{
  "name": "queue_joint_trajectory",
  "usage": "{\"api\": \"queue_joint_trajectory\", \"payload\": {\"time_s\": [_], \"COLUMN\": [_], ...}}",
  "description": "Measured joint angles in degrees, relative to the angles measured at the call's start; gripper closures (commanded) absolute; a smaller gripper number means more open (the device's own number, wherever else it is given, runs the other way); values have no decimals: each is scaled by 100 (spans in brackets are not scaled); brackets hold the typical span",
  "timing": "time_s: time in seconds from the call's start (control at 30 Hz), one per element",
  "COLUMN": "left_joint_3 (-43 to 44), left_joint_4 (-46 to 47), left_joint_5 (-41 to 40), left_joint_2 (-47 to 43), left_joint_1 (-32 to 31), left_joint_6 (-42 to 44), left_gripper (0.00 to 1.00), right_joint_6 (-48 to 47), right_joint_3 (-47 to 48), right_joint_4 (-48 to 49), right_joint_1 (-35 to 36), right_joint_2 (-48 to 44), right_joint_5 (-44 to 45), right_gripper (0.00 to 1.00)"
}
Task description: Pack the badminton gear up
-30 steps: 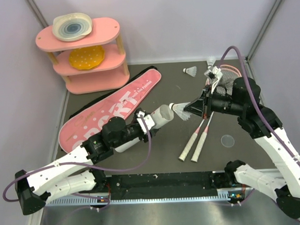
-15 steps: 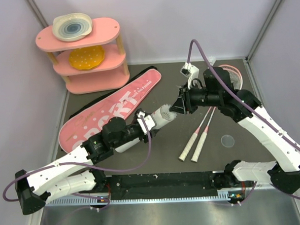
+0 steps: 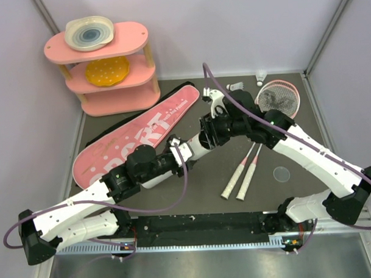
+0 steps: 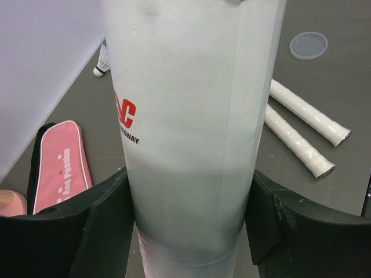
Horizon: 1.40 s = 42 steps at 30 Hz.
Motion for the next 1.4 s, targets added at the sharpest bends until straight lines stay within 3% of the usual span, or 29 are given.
{"api": "queue_joint_trajectory", "payload": {"time_s": [0.3, 0.5, 0.63, 0.73, 0.9, 1.03, 1.23, 1.4], "left_joint_3": [0, 0, 0, 0, 0, 0, 0, 0], "left_joint_4": [7, 9, 7, 7, 9, 7, 4, 7], "left_joint_5": [-96, -103, -103, -105, -103, -101, -98, -101], "left_joint_2": [-7, -20, -28, -66, -94, -92, -92, -92], "left_joint_1": [-24, -35, -37, -50, -66, -68, -98, -103], "left_joint_6": [4, 2, 2, 2, 2, 0, 0, 0], "left_gripper": [83, 83, 83, 83, 83, 83, 83, 83], "right_joint_6": [44, 96, 219, 310, 527, 715, 1279, 2037], "right_joint_3": [-35, -516, -1344, -1928, -2236, -2122, -984, -37], "right_joint_4": [459, 1366, 2273, 2809, 3287, 3700, 3967, 4441], "right_joint_1": [9, 9, -487, -1161, -2459, -3296, -4360, -4822], "right_joint_2": [-643, -2070, -2802, -2745, -1606, -284, 2100, 3646], "right_joint_5": [407, 1705, 2597, 2817, 2660, 2076, 608, -529], "right_gripper": [23, 6, 4, 3, 3, 12, 21, 30]}}
